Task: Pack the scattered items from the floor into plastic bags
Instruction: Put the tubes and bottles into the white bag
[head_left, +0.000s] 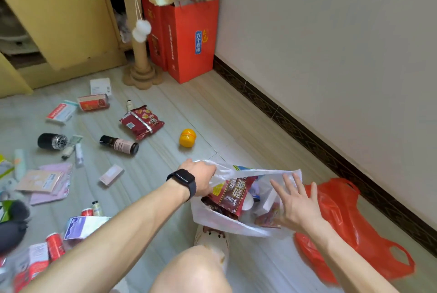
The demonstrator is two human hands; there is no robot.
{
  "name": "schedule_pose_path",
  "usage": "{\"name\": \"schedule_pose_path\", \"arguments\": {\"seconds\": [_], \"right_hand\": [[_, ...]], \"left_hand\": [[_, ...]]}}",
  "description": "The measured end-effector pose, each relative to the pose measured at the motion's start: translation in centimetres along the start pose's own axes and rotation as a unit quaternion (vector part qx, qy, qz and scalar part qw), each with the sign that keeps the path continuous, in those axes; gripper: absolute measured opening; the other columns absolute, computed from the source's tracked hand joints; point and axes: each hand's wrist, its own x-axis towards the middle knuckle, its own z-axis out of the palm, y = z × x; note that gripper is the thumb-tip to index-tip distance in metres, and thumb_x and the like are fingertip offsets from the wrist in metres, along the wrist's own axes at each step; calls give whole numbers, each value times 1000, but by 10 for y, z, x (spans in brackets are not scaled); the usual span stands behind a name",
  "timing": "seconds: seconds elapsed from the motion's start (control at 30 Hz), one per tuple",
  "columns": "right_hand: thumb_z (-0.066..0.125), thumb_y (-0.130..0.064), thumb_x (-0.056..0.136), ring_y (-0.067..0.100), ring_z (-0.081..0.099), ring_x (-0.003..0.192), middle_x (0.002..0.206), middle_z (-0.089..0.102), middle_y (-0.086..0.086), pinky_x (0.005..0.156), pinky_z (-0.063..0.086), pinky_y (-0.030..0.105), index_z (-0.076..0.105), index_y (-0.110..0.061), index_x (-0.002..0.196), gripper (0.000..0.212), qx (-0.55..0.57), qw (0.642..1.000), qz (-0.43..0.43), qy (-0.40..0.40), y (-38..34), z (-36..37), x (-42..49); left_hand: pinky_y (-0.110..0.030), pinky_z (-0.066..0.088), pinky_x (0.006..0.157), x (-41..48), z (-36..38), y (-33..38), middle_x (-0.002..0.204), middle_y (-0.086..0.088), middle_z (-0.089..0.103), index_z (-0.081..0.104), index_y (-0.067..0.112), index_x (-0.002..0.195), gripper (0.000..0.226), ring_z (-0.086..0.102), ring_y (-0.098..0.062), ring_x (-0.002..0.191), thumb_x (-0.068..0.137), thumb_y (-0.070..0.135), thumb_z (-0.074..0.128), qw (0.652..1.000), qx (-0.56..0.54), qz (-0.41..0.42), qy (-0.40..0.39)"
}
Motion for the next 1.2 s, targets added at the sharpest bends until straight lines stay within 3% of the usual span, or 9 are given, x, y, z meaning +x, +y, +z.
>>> {"name": "schedule_pose_path", "arguments": {"seconds": [0.1, 0.2, 0.37, 0.6, 0.73, 0.93, 1.07, 1.2], "right_hand": [[55, -65, 83, 24, 3, 152, 166, 5, 2, 120, 13, 53, 14, -41, 154, 85, 42, 998, -39, 30, -28, -31, -12], [53, -59, 90, 23, 16, 150, 165, 15, 1, 119, 26, 40, 25, -40, 152, 70, 95, 987, -106, 75, -64, -66, -24], [56, -48, 94, 20, 18, 150, 162, 23, 0, 120, 22, 36, 33, -40, 149, 60, 130, 950, -239, 153, -142, -120, -47], [58, -49, 92, 18, 25, 147, 160, 29, -3, 118, 27, 34, 36, -42, 147, 59, 99, 898, -392, 172, -259, -170, -62], [54, -49, 94, 14, 27, 146, 160, 28, -8, 113, 30, 28, 32, -41, 149, 60, 34, 879, -456, 134, -319, -184, -62], [50, -45, 96, 18, 28, 146, 160, 26, -3, 113, 34, 33, 25, -41, 151, 61, -100, 866, -488, 34, -387, -158, -38], [47, -38, 96, 22, 38, 141, 155, 37, -1, 108, 41, 36, 31, -36, 150, 57, -64, 875, -479, -39, -435, -100, -8], [45, -30, 95, 30, 57, 119, 133, 60, 5, 95, 46, 33, 51, -28, 136, 41, 15, 887, -436, -155, -480, -24, 13]], "left_hand": [[-29, 47, 83, -30, -43, -14, 117, 0, 68, 63, 28, 116, 32, 62, -23, 108, 88, 42, 57, 998, -63, -18, 23], [-29, 48, 81, -66, -84, -34, 115, 2, 69, 66, 33, 113, 30, 62, -22, 106, 86, 43, 56, 993, -79, -28, 83], [-28, 42, 74, -141, -120, -94, 123, 0, 63, 60, 32, 124, 37, 60, -26, 111, 89, 43, 54, 985, 18, -87, 151], [-34, 46, 88, -252, -77, -201, 129, -10, 58, 49, 25, 136, 48, 54, -31, 117, 92, 41, 54, 960, -51, -249, 117], [-32, 43, 94, -293, -9, -247, 133, -10, 57, 49, 21, 137, 50, 53, -30, 122, 91, 36, 58, 932, -120, -331, 89], [-32, 49, 86, -317, 104, -285, 125, -10, 60, 49, 21, 131, 51, 59, -28, 110, 84, 39, 61, 880, -226, -416, 32], [-35, 43, 101, -303, 171, -294, 139, -10, 48, 38, 22, 145, 66, 50, -28, 125, 86, 43, 59, 850, -281, -445, 2], [-35, 37, 106, -276, 213, -294, 133, 7, 55, 56, 32, 128, 46, 47, -16, 125, 83, 43, 50, 872, -250, -419, 36]]}}
